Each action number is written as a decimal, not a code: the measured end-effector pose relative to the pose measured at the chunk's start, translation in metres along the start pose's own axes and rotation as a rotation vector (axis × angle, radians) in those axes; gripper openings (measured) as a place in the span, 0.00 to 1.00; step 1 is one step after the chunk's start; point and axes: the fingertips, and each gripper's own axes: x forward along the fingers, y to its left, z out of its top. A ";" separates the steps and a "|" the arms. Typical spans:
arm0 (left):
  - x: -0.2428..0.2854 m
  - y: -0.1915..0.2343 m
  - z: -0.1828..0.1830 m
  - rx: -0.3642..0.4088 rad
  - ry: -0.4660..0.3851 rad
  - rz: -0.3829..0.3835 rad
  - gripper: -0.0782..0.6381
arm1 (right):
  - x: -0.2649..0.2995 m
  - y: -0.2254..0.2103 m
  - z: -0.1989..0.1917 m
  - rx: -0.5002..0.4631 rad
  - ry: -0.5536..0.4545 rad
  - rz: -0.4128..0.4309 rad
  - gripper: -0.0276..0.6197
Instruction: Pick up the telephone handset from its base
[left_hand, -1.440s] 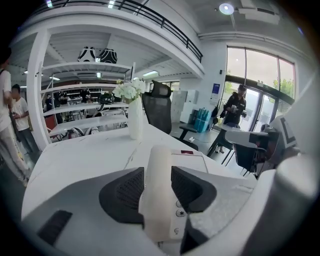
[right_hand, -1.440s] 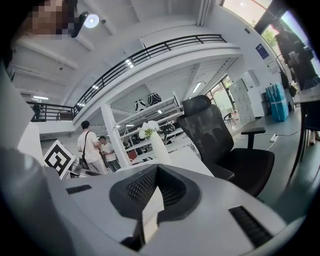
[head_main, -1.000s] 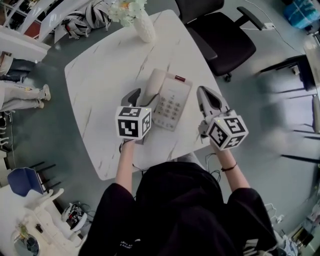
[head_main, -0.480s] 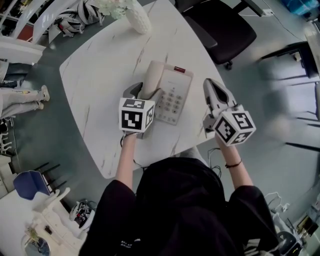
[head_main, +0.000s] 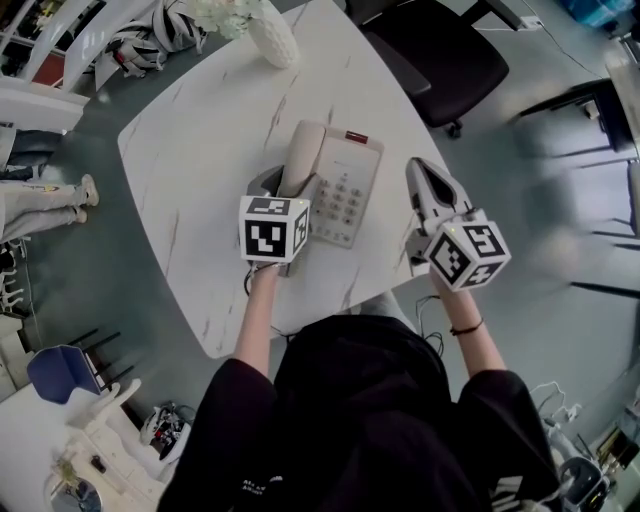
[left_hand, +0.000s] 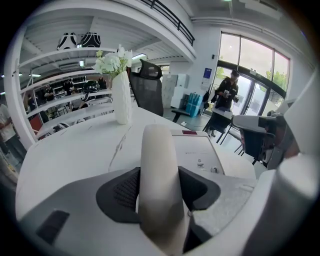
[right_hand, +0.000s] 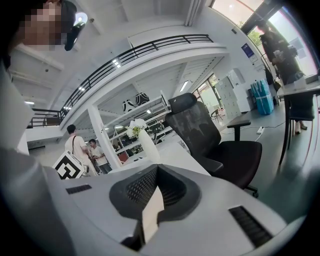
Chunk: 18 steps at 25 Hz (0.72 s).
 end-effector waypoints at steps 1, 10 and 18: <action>-0.001 0.000 0.000 0.000 -0.002 0.004 0.41 | 0.000 0.000 0.000 -0.001 0.001 0.000 0.03; -0.006 -0.001 0.003 -0.040 -0.043 0.013 0.40 | -0.003 0.002 0.001 -0.011 0.006 0.001 0.03; -0.022 -0.001 0.013 -0.094 -0.114 0.011 0.40 | -0.001 0.009 0.003 -0.022 0.009 0.018 0.03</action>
